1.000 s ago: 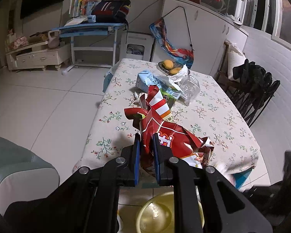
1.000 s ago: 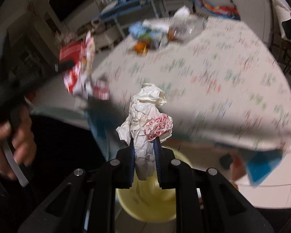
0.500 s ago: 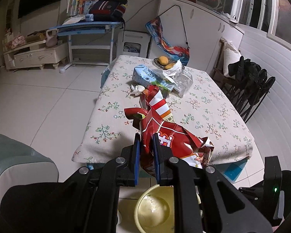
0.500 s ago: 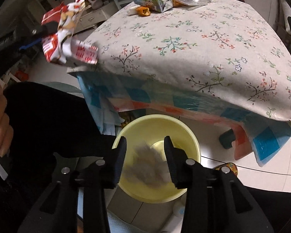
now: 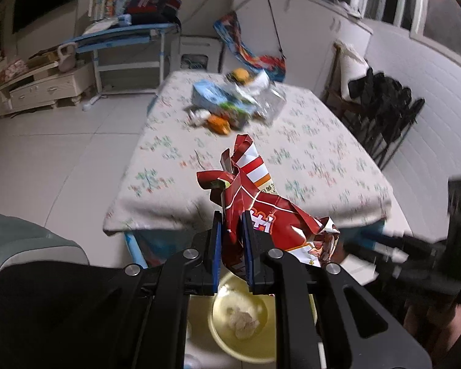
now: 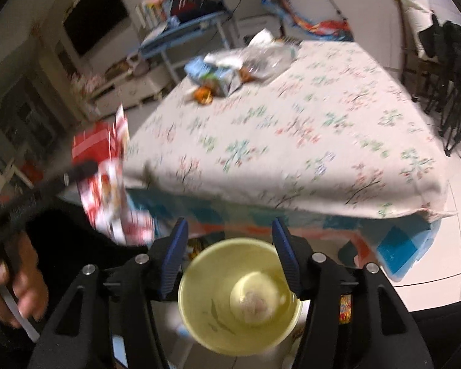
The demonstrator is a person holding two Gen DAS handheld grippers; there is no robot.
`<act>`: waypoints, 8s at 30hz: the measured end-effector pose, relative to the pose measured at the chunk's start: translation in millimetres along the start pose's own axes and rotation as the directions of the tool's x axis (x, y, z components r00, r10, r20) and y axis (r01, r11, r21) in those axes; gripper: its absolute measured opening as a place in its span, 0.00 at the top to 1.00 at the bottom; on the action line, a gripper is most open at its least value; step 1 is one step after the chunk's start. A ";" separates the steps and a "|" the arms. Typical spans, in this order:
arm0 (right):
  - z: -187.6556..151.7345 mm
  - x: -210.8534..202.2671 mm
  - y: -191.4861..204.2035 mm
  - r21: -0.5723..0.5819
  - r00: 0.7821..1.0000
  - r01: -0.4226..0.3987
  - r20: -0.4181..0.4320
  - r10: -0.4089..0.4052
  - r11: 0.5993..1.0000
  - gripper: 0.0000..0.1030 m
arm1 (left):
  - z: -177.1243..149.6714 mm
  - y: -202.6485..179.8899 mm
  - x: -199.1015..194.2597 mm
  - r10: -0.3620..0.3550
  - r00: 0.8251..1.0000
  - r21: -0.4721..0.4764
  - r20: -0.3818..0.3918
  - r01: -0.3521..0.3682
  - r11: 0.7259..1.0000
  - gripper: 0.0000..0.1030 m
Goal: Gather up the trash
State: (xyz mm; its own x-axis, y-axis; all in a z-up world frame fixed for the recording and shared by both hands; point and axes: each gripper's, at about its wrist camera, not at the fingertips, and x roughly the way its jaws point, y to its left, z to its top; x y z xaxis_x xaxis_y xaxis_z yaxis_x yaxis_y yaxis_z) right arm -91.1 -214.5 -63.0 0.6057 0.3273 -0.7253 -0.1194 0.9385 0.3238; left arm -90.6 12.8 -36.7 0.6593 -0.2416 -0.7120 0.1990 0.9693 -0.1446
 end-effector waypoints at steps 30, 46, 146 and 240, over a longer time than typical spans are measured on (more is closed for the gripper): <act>2.7 -4.8 -11.0 0.057 0.999 0.007 0.038 -0.009 0.998 0.34 | -33.9 -25.7 24.3 -0.021 0.987 0.097 -0.161 0.037 0.995 0.18; 30.6 15.2 19.2 -0.034 0.997 -0.051 0.054 0.053 0.998 0.34 | 54.8 49.0 15.9 0.137 0.990 -0.111 0.040 -0.132 0.985 0.12; 64.5 19.2 0.0 -0.070 0.992 -0.113 0.045 0.116 0.991 0.80 | 68.2 31.4 66.6 0.002 1.000 -0.077 0.023 -0.001 0.997 0.86; -14.9 8.6 -26.1 0.158 1.000 0.018 -0.021 -0.015 0.987 0.33 | -47.0 -46.2 34.9 -0.077 0.982 0.101 -0.170 0.095 0.990 0.29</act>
State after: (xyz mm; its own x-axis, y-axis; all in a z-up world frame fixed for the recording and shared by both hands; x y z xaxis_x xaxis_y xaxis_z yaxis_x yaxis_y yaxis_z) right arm -94.6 -234.6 -86.7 0.5908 0.3154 -0.7426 0.0174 0.9153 0.4025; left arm -111.0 -38.3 -87.1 0.5091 -0.3038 -0.8053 0.3330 0.9323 -0.1412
